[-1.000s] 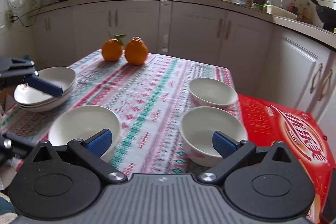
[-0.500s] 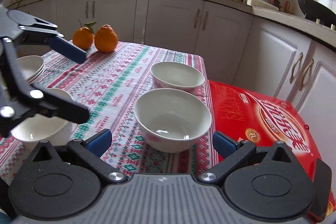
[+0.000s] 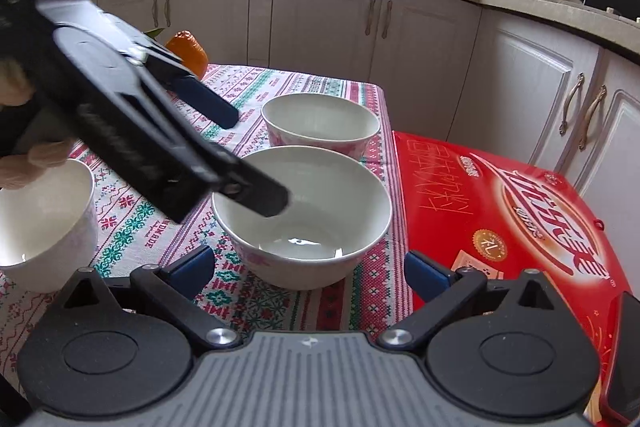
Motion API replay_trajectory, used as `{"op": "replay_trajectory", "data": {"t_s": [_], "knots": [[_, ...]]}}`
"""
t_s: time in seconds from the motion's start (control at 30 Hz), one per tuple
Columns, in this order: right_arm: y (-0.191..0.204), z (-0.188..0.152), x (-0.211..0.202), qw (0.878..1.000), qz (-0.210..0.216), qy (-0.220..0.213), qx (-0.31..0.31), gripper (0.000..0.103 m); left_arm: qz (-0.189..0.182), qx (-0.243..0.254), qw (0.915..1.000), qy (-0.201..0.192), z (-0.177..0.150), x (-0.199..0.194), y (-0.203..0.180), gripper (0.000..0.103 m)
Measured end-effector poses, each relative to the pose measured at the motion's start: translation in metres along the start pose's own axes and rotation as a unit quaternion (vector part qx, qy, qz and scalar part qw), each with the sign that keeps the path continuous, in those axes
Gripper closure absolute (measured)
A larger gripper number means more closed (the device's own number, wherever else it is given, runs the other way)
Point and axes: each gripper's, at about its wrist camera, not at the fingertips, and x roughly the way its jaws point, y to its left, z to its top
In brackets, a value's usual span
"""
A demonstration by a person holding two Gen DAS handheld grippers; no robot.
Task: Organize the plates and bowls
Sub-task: 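Close the left gripper on the rim of another white bowl, then lift the held bowl off the table with the left gripper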
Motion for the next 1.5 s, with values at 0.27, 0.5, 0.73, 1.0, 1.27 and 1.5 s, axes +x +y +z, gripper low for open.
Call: {"op": "replay_trajectory", "data": {"t_s": [0.27,0.5,0.73,1.0,1.27,1.5], "knots": [[-0.003,0.000,0.004,1.000,0.010,-0.005,-0.005,0.005,-0.015,-0.006,0.9998,0.015,0.006,0.019,0.000,0.029],[-0.004,0.000,0.004,1.000,0.017,-0.004,-0.012,0.017,-0.026,-0.008,0.9994,0.024,0.009,0.023,0.002,0.040],[-0.004,0.000,0.003,1.000,0.017,-0.006,-0.016,0.019,-0.036,-0.009,0.9989,0.029,0.012,0.026,0.005,0.044],[-0.005,0.001,0.003,1.000,0.020,-0.004,-0.016,0.020,-0.041,-0.004,0.9986,0.034,0.013,0.029,0.005,0.044],[-0.006,0.002,0.002,1.000,0.023,-0.001,-0.015,0.020,-0.047,-0.007,0.9982,0.036,0.013,0.027,0.005,0.044],[-0.003,0.003,-0.004,0.999,0.032,0.004,-0.014,0.020,-0.048,-0.009,0.9981,0.036,0.010,0.016,0.001,0.044]]}}
